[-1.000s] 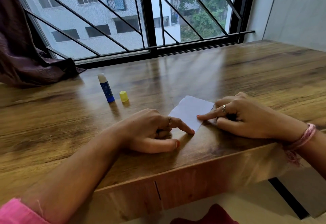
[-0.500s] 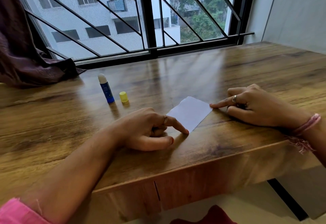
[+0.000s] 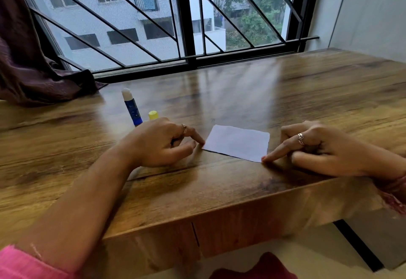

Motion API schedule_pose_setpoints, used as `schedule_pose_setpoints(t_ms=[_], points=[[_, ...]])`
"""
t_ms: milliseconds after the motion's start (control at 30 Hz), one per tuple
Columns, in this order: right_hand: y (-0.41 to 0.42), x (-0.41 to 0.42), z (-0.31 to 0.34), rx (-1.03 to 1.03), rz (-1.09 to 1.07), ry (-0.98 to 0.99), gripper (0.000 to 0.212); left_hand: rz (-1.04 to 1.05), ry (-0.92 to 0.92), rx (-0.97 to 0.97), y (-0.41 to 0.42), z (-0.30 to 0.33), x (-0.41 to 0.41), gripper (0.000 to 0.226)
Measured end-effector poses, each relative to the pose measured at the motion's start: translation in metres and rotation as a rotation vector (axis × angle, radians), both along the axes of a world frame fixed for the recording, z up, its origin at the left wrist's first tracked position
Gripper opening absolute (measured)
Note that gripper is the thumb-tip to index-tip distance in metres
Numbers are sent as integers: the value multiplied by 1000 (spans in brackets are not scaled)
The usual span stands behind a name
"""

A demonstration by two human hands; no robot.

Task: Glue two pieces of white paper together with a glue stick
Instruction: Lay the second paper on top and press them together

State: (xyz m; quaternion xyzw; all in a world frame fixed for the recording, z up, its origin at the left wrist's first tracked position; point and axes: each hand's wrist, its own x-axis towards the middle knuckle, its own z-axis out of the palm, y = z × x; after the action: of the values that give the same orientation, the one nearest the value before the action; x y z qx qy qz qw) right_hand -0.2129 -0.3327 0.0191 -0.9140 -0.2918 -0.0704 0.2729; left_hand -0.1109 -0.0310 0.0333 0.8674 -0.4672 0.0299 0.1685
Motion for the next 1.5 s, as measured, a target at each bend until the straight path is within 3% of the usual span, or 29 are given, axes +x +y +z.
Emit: schedule_pose_setpoints(t_ms=[167, 267, 400, 733, 1033, 1333, 1500], points=[[-1, 3, -3, 59, 19, 61, 40, -3, -82, -34, -6, -1, -6, 39], [-5, 4, -3, 116, -43, 80, 43, -141, 4, -42, -14, -3, -13, 30], [4, 0, 1, -46, -3, 21, 43, -290, 139, -8, -25, -5, -19, 40], [3, 0, 0, -195, 4, 85, 41, -317, -162, 124, -39, -8, -35, 54], [3, 0, -5, -216, -12, 45, 42, -268, -146, 148, -41, -7, -37, 56], [5, 10, -9, -230, -399, -91, 56, -267, -149, 161, -40, -8, -35, 55], [8, 8, -10, -278, -458, -167, 55, -265, -118, 147, -40, -9, -32, 51]])
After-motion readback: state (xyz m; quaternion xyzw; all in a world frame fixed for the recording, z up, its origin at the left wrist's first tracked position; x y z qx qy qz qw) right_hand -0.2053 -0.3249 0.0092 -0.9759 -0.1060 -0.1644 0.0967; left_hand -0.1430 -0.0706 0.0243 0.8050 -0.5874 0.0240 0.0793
